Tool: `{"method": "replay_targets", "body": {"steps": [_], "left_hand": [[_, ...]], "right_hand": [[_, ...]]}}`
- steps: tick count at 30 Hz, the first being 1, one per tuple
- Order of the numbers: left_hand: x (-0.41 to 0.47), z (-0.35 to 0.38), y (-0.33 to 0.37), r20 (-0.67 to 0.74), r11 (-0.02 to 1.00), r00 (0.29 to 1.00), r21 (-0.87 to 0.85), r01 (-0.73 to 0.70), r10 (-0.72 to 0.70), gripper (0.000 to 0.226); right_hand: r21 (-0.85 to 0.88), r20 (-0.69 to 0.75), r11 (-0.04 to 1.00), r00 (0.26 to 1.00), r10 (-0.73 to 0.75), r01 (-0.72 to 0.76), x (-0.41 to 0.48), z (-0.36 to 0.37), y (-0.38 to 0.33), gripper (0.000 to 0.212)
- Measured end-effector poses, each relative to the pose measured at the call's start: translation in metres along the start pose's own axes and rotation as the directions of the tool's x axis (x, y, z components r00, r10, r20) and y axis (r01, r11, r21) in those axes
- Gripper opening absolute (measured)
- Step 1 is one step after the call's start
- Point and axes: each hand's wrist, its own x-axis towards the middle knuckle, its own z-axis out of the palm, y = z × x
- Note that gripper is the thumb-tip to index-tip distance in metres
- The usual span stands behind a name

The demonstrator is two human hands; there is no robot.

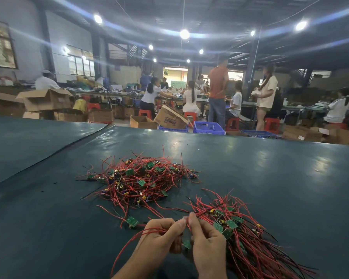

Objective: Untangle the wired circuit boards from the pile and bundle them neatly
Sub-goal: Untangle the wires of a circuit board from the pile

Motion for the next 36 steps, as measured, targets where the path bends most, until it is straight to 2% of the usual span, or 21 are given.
{"method": "replay_targets", "body": {"steps": [4,8,13,17,19,24,27,32,36], "left_hand": [[0.000,-0.003,0.003,0.044,0.999,0.999,0.039,-0.018,0.016,0.041],[0.001,-0.006,0.004,0.065,0.999,0.998,0.023,-0.026,0.025,0.042],[0.000,-0.006,0.004,0.074,1.000,0.997,-0.001,-0.029,0.029,0.041],[0.001,-0.006,0.004,0.082,0.999,0.996,-0.010,-0.039,0.040,0.040],[0.000,-0.006,0.005,0.092,0.999,0.995,-0.016,-0.039,0.040,0.040],[0.000,-0.011,0.006,0.083,0.998,0.995,-0.045,-0.041,0.045,0.040],[0.000,-0.012,0.006,0.080,0.997,0.996,-0.065,-0.032,0.037,0.045],[0.001,-0.010,0.005,0.038,0.995,0.999,-0.101,-0.003,0.007,0.041],[0.001,-0.006,0.003,0.017,0.991,0.999,-0.130,0.036,-0.034,0.039]], "right_hand": [[0.140,-0.127,0.985,0.984,0.123,-0.105,0.013,-0.012,-0.005,0.024],[0.240,-0.234,0.965,0.959,0.159,-0.102,0.023,-0.025,-0.011,0.016],[0.314,-0.257,0.948,0.957,0.137,-0.051,0.024,-0.027,-0.012,0.015],[0.357,-0.279,0.931,0.944,0.176,-0.068,0.023,-0.026,-0.017,0.015],[0.406,-0.254,0.910,0.945,0.205,-0.088,0.023,-0.027,-0.020,0.015],[0.572,-0.033,0.791,0.958,0.286,-0.216,0.022,-0.032,-0.030,0.031],[0.547,-0.026,0.808,0.960,0.277,-0.219,0.022,-0.034,-0.031,0.032],[0.433,-0.097,0.895,0.982,0.164,-0.107,0.020,-0.031,-0.027,0.032],[0.172,-0.026,0.984,0.998,0.061,-0.056,0.006,-0.018,-0.019,0.041]]}}
